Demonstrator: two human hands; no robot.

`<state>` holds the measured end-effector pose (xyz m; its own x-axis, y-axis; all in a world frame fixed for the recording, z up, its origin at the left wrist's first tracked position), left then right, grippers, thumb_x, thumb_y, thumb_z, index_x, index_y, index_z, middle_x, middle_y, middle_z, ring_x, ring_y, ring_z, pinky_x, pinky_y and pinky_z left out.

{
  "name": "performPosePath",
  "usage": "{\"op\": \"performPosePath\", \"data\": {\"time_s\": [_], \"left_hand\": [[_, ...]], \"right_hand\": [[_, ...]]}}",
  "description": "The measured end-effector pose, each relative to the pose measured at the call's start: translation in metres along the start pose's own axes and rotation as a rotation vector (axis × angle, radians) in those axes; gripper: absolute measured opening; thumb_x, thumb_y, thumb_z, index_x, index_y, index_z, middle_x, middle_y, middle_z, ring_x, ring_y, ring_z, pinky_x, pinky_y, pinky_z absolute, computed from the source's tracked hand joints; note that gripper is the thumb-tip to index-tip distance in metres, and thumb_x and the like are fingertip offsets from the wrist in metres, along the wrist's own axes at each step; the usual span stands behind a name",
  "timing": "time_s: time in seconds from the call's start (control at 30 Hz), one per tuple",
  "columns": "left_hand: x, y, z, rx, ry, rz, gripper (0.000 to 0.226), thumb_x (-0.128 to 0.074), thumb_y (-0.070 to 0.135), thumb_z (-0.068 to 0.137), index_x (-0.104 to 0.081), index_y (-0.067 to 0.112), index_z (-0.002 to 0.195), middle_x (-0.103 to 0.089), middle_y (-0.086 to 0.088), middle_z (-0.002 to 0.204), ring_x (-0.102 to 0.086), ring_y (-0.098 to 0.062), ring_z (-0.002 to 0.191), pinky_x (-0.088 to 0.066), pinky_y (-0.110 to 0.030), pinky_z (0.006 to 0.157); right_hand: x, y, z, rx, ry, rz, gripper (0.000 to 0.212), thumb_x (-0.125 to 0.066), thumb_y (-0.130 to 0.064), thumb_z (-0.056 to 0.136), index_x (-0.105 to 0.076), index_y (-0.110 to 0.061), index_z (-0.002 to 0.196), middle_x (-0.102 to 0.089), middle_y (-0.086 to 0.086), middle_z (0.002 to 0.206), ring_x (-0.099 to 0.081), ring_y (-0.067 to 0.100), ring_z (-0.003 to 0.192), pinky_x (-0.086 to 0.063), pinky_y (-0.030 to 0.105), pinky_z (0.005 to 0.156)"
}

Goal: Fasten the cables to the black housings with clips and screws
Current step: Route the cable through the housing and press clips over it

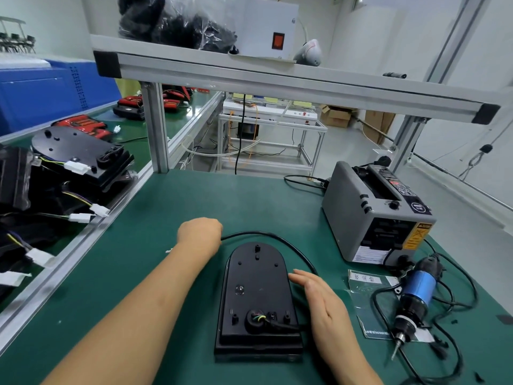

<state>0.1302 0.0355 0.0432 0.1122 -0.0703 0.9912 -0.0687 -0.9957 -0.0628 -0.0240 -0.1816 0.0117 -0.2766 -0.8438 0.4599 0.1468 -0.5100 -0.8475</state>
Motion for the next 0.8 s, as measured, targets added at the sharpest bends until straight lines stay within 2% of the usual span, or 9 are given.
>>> {"op": "performPosePath", "data": {"time_s": [0.13, 0.2, 0.27, 0.33, 0.4, 0.47, 0.53, 0.7, 0.8], "left_hand": [[-0.004, -0.02, -0.003, 0.109, -0.021, -0.088, 0.019, -0.054, 0.012, 0.089, -0.062, 0.019, 0.105, -0.061, -0.001, 0.105, -0.053, -0.023, 0.092, -0.041, -0.029, 0.068], [-0.005, -0.035, -0.006, 0.185, -0.055, -0.157, 0.011, -0.053, 0.013, 0.088, -0.061, 0.015, 0.095, -0.059, -0.002, 0.09, -0.053, -0.023, 0.084, -0.043, -0.028, 0.066], [-0.008, -0.05, -0.008, 0.235, -0.098, -0.309, 0.012, -0.049, 0.011, 0.088, -0.058, 0.01, 0.079, -0.062, -0.004, 0.072, -0.057, -0.022, 0.066, -0.044, -0.025, 0.059], [-0.011, -0.064, -0.012, 0.272, -0.101, -0.592, 0.019, -0.048, 0.009, 0.088, -0.056, 0.006, 0.07, -0.066, -0.008, 0.06, -0.056, -0.02, 0.047, -0.043, -0.021, 0.052], [-0.016, -0.073, -0.021, 0.308, -0.043, -0.975, 0.018, -0.052, 0.005, 0.089, -0.054, 0.003, 0.071, -0.064, -0.014, 0.059, -0.057, -0.021, 0.042, -0.045, -0.021, 0.051], [-0.027, -0.074, -0.037, 0.351, -0.025, -1.318, 0.015, -0.055, 0.002, 0.09, -0.052, 0.003, 0.075, -0.058, -0.015, 0.063, -0.058, -0.015, 0.037, -0.045, -0.018, 0.04], [-0.041, -0.068, -0.054, 0.379, -0.07, -1.507, 0.013, -0.057, 0.005, 0.091, -0.052, 0.003, 0.079, -0.056, -0.014, 0.066, -0.059, -0.012, 0.037, -0.044, -0.016, 0.035], [-0.061, -0.044, -0.088, 0.337, -0.204, -1.574, 0.011, -0.06, 0.008, 0.091, -0.058, -0.003, 0.087, -0.066, -0.015, 0.068, -0.066, -0.019, 0.049, -0.053, -0.022, 0.044], [-0.059, -0.032, -0.103, 0.239, -0.228, -1.465, 0.013, -0.055, 0.003, 0.092, -0.067, 0.001, 0.096, -0.069, -0.008, 0.066, -0.064, -0.016, 0.053, -0.054, -0.023, 0.05]], "right_hand": [[-0.003, -0.003, -0.002, 0.01, -0.045, -0.03, 0.047, -0.025, -0.051, 0.089, -0.064, -0.04, 0.112, -0.059, -0.028, 0.119, -0.047, -0.008, 0.12, -0.036, 0.022, 0.103], [-0.004, -0.002, -0.003, 0.001, -0.057, -0.059, 0.044, -0.027, -0.048, 0.091, -0.062, -0.04, 0.115, -0.057, -0.03, 0.12, -0.044, -0.008, 0.122, -0.034, 0.023, 0.105], [-0.004, -0.002, -0.003, -0.013, -0.05, -0.072, 0.033, -0.034, -0.039, 0.095, -0.06, -0.042, 0.114, -0.053, -0.03, 0.124, -0.041, -0.009, 0.125, -0.031, 0.022, 0.108], [-0.002, -0.002, -0.003, -0.032, -0.037, -0.09, 0.027, -0.038, -0.032, 0.097, -0.056, -0.045, 0.113, -0.049, -0.03, 0.128, -0.039, -0.009, 0.126, -0.028, 0.021, 0.109], [-0.002, -0.001, -0.004, -0.056, -0.053, -0.11, 0.027, -0.039, -0.032, 0.098, -0.054, -0.046, 0.116, -0.048, -0.027, 0.13, -0.039, -0.006, 0.128, -0.028, 0.023, 0.11], [-0.005, 0.001, -0.005, -0.085, -0.103, -0.142, 0.031, -0.039, -0.037, 0.097, -0.053, -0.042, 0.124, -0.046, -0.025, 0.135, -0.036, -0.001, 0.133, -0.026, 0.028, 0.113], [-0.008, 0.001, -0.006, -0.104, -0.149, -0.19, 0.037, -0.038, -0.041, 0.097, -0.049, -0.039, 0.132, -0.04, -0.026, 0.14, -0.028, 0.003, 0.138, -0.022, 0.027, 0.115], [-0.011, -0.003, -0.007, -0.116, -0.214, -0.302, 0.043, -0.037, -0.049, 0.095, -0.039, -0.043, 0.138, -0.033, -0.026, 0.146, -0.018, 0.002, 0.141, -0.017, 0.021, 0.112], [-0.013, -0.008, -0.006, -0.077, -0.22, -0.335, 0.043, -0.039, -0.047, 0.096, -0.04, -0.041, 0.138, -0.032, -0.028, 0.143, -0.015, -0.026, 0.123, -0.011, 0.006, 0.106]]}}
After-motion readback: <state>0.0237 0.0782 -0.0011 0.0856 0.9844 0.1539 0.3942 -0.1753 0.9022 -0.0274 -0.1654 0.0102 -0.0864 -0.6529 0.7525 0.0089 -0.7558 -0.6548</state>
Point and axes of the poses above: each hand's wrist, its own z-axis towards the middle knuckle, its own x-axis out of the back of the hand, y = z × x, the point moved 7 cm from there along z, towards the middle knuckle
